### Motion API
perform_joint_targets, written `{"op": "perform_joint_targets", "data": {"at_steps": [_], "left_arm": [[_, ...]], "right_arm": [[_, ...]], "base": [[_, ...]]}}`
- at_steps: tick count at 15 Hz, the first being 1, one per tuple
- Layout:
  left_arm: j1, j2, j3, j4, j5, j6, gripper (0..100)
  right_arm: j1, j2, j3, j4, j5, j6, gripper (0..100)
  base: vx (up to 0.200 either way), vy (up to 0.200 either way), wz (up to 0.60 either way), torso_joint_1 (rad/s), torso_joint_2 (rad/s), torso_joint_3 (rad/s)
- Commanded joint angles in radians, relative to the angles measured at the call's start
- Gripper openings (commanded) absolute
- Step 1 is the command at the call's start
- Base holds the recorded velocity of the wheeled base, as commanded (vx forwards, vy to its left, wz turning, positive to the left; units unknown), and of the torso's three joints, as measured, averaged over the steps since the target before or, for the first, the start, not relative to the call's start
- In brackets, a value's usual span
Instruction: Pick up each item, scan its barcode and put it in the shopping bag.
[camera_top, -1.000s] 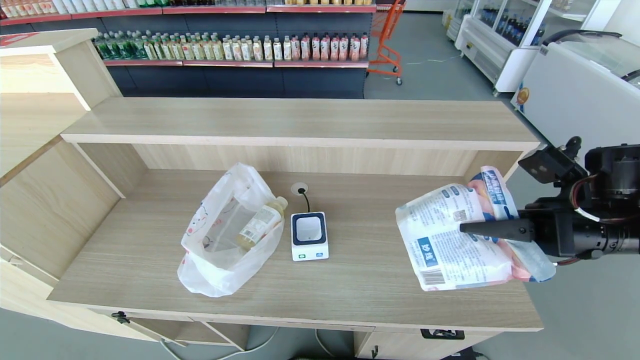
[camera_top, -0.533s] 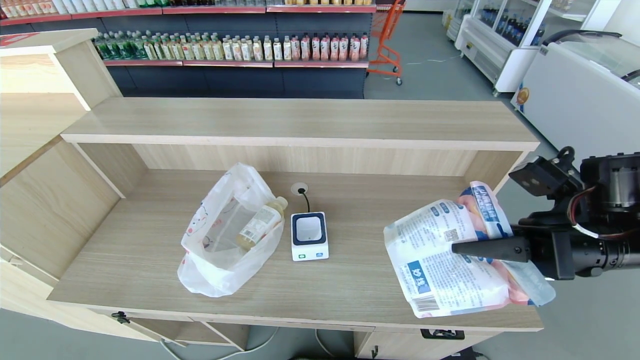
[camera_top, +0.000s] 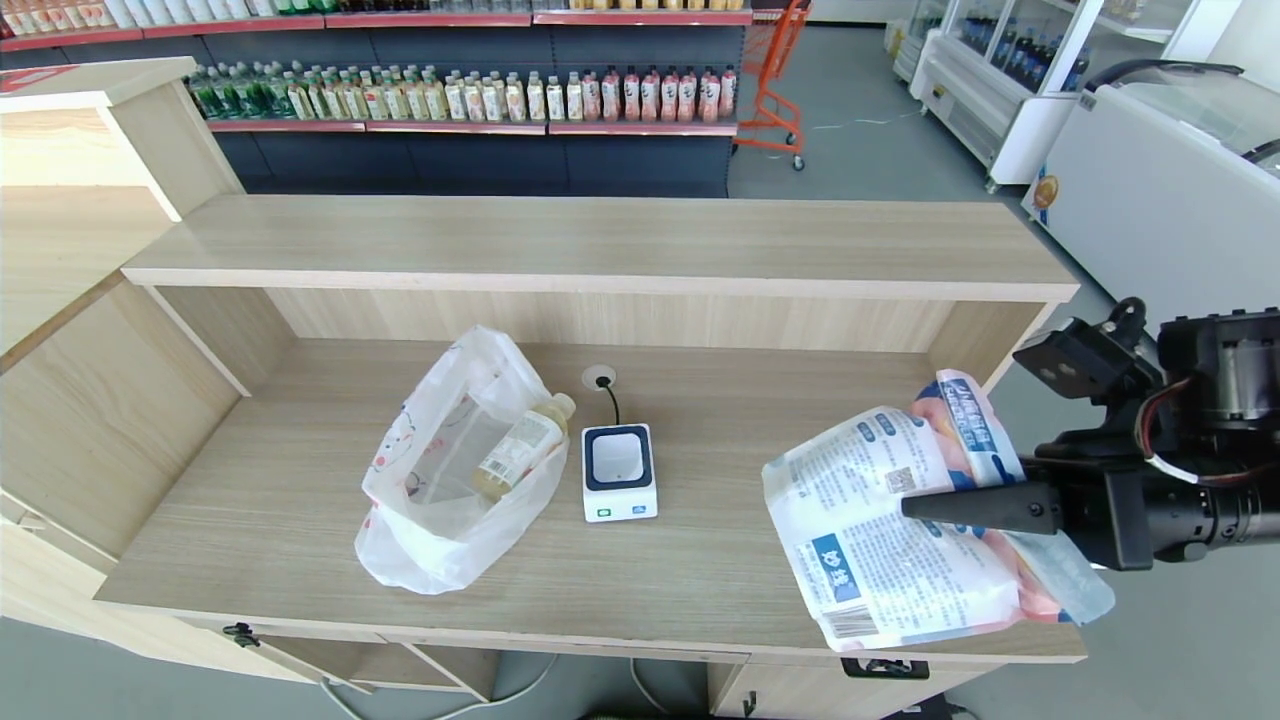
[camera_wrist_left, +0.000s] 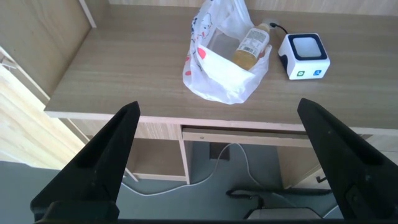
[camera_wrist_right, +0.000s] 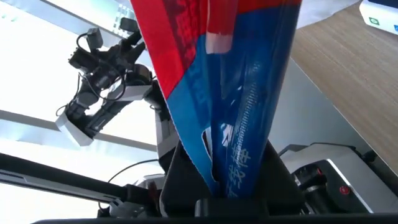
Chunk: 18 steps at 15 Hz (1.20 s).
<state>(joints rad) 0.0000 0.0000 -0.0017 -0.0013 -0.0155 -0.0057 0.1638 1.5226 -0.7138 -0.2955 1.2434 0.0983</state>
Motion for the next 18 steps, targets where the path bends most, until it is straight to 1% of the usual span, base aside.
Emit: {"op": "perform_joint_targets", "data": {"at_steps": [1,4,8,10,11,13,14,15,16,17,18], "left_arm": [[0.000,0.000,0.000,0.000,0.000,0.000,100],[0.000,0.000,0.000,0.000,0.000,0.000,100],[0.000,0.000,0.000,0.000,0.000,0.000,100],[0.000,0.000,0.000,0.000,0.000,0.000,100],[0.000,0.000,0.000,0.000,0.000,0.000,100],[0.000,0.000,0.000,0.000,0.000,0.000,100],[0.000,0.000,0.000,0.000,0.000,0.000,100],[0.000,0.000,0.000,0.000,0.000,0.000,100],[0.000,0.000,0.000,0.000,0.000,0.000,100],[0.000,0.000,0.000,0.000,0.000,0.000,100],[0.000,0.000,0.000,0.000,0.000,0.000,100]], "right_arm": [[0.006,-0.007,0.001,0.007,0.001,0.000,0],[0.037,-0.019,0.013,0.022,0.001,-0.003,0],[0.056,-0.024,0.017,0.021,-0.002,-0.006,0],[0.059,-0.027,0.014,0.013,-0.035,-0.014,0],[0.059,-0.016,0.011,0.001,-0.071,-0.066,0],[0.037,0.042,0.014,-0.070,-0.186,-0.273,0],[0.037,0.042,0.014,-0.070,-0.186,-0.273,0],[-0.020,0.079,0.016,-0.149,-0.357,-0.531,0],[-0.041,0.077,0.017,-0.166,-0.404,-0.617,0],[-0.072,0.065,0.016,-0.178,-0.423,-0.732,0],[-0.101,0.056,0.016,-0.191,-0.430,-0.819,0]], "base": [[0.000,0.000,0.00,0.000,0.00,0.000],[0.000,0.000,0.00,0.000,0.00,0.000],[0.000,0.000,0.00,0.000,0.00,0.000],[0.000,0.000,0.00,0.000,0.00,0.000],[0.000,0.000,0.00,0.000,0.00,0.000],[0.000,0.000,0.00,0.000,0.00,0.000],[0.000,0.000,0.00,0.000,0.00,0.000],[0.000,0.000,0.00,0.000,0.00,0.000],[0.000,0.000,0.00,0.000,0.00,0.000],[0.000,0.000,0.00,0.000,0.00,0.000],[0.000,0.000,0.00,0.000,0.00,0.000]]}}
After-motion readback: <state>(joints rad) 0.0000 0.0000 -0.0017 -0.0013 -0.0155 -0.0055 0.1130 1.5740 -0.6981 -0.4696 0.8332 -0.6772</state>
